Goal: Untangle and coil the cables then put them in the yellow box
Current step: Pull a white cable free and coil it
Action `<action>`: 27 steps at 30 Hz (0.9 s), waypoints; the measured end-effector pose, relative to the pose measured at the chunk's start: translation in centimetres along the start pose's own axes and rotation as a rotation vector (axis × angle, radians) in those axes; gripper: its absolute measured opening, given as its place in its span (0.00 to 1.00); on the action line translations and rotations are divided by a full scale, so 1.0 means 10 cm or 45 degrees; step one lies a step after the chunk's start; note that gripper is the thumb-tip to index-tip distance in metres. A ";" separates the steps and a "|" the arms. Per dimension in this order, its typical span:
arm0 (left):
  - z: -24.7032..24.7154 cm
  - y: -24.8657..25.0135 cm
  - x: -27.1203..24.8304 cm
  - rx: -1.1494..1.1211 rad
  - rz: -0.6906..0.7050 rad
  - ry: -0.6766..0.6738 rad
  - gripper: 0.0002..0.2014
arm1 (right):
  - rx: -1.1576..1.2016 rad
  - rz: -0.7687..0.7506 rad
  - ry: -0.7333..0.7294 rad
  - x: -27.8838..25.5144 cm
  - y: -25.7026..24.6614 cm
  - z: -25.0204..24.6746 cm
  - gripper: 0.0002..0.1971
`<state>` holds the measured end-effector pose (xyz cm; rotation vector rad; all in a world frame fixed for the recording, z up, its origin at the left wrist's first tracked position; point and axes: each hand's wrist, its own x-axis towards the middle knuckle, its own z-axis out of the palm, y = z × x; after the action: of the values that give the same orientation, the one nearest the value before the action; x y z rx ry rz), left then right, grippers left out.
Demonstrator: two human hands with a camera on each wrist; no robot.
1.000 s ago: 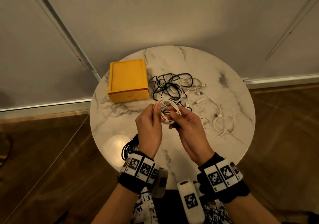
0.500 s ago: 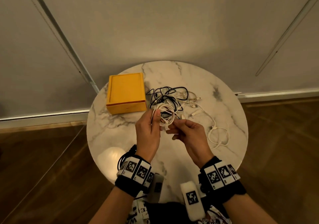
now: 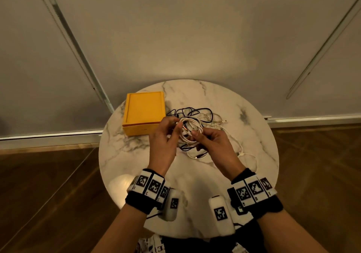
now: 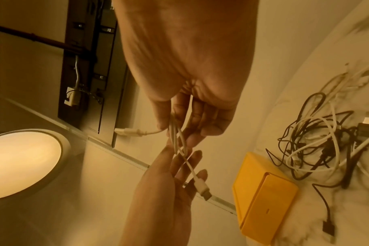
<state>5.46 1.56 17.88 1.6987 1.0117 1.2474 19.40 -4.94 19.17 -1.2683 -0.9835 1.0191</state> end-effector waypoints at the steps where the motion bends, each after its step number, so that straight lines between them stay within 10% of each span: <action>1: -0.02 0.00 0.03 0.077 0.030 -0.022 0.04 | 0.020 0.021 -0.025 -0.01 -0.01 0.00 0.17; 13: -0.20 0.00 0.05 0.026 -0.375 -0.381 0.06 | 0.085 0.360 -0.223 -0.06 0.06 -0.20 0.13; 18: -0.12 -0.07 -0.07 0.328 -0.288 -0.423 0.12 | 0.148 0.373 -0.150 -0.10 0.17 -0.21 0.11; 27: 0.02 -0.15 -0.20 -0.179 -0.676 -0.326 0.09 | 0.181 0.369 -0.062 -0.20 0.41 -0.16 0.09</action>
<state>5.06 0.27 15.78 1.3199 1.0939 0.7186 20.22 -7.15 14.93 -1.2951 -0.7616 1.3256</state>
